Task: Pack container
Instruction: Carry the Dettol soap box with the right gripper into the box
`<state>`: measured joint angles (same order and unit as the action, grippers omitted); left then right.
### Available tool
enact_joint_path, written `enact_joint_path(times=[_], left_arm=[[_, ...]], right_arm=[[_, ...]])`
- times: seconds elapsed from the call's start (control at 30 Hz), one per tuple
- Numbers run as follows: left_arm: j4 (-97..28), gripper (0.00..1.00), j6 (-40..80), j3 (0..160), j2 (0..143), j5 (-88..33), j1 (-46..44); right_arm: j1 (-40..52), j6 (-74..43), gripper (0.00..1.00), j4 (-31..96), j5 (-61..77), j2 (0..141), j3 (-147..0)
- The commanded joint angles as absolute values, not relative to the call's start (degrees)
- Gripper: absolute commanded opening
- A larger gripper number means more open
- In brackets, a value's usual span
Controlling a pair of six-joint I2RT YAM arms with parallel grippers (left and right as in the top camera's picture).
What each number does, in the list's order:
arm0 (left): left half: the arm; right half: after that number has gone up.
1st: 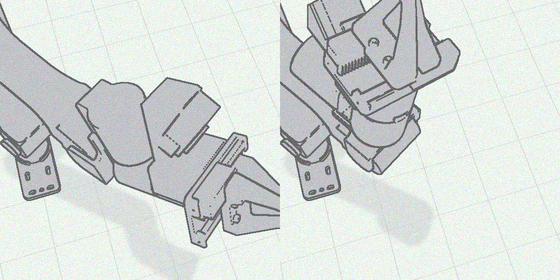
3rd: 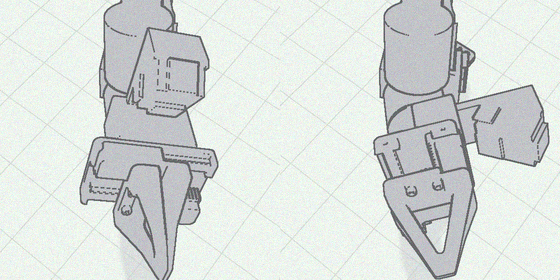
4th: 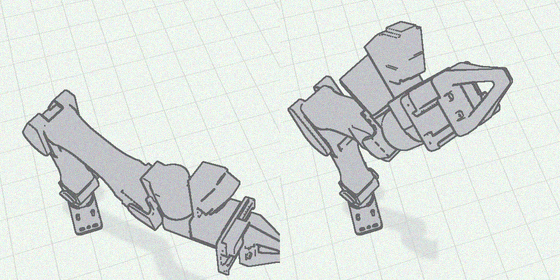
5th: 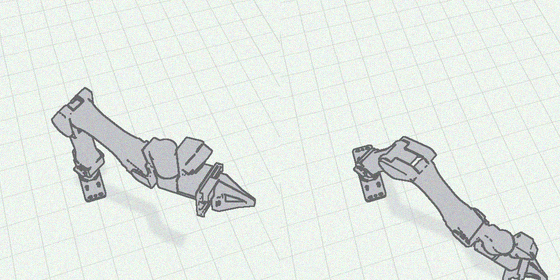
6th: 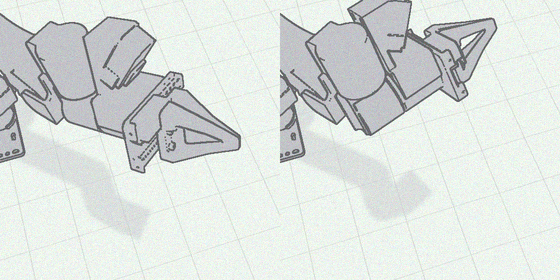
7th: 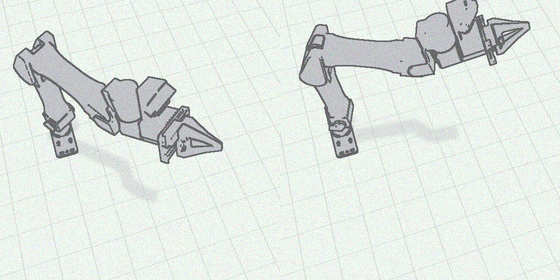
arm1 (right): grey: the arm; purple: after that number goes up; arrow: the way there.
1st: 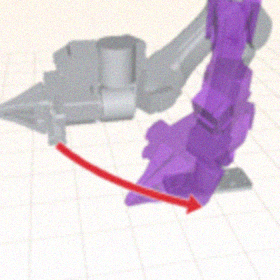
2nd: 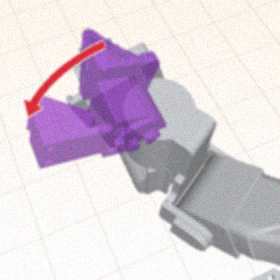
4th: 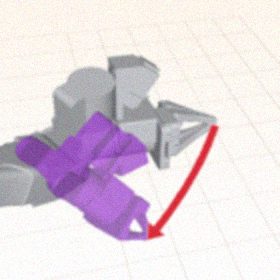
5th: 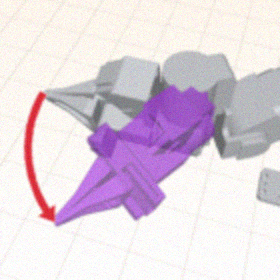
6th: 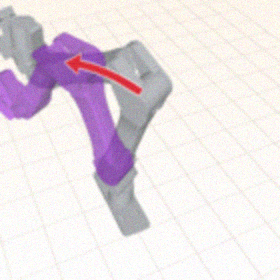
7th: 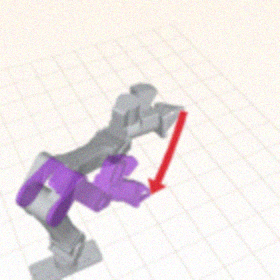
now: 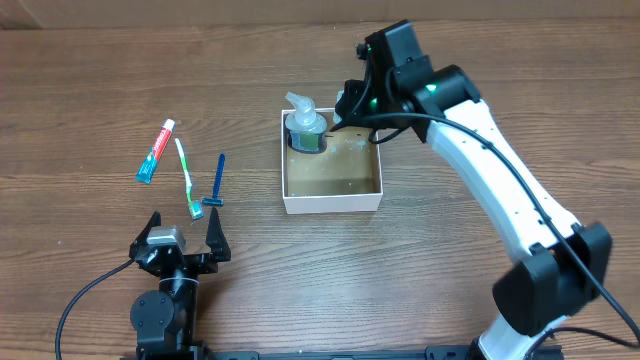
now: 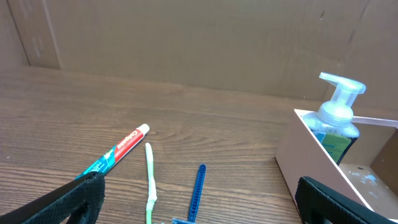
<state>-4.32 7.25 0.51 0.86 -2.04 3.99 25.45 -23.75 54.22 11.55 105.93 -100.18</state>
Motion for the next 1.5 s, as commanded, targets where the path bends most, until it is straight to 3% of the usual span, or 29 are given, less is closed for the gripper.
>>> enact_joint_path(times=[0.0, 1.07, 1.47], left_arm=[[-4.4, 1.0, 6.37, 0.27, 0.27, -1.48, 3.84], [-4.4, 1.0, 6.39, 0.27, 0.27, -1.48, 3.84], [-4.4, 1.0, 6.37, 0.27, 0.27, -1.48, 3.84]], right_arm=[[25.45, -23.94, 0.08, 53.74, 10.52, 107.96, -100.44], [25.45, -21.04, 0.08, 51.2, 8.67, 120.49, -100.44], [25.45, -20.73, 0.17, 51.24, 8.67, 120.49, -100.44]])
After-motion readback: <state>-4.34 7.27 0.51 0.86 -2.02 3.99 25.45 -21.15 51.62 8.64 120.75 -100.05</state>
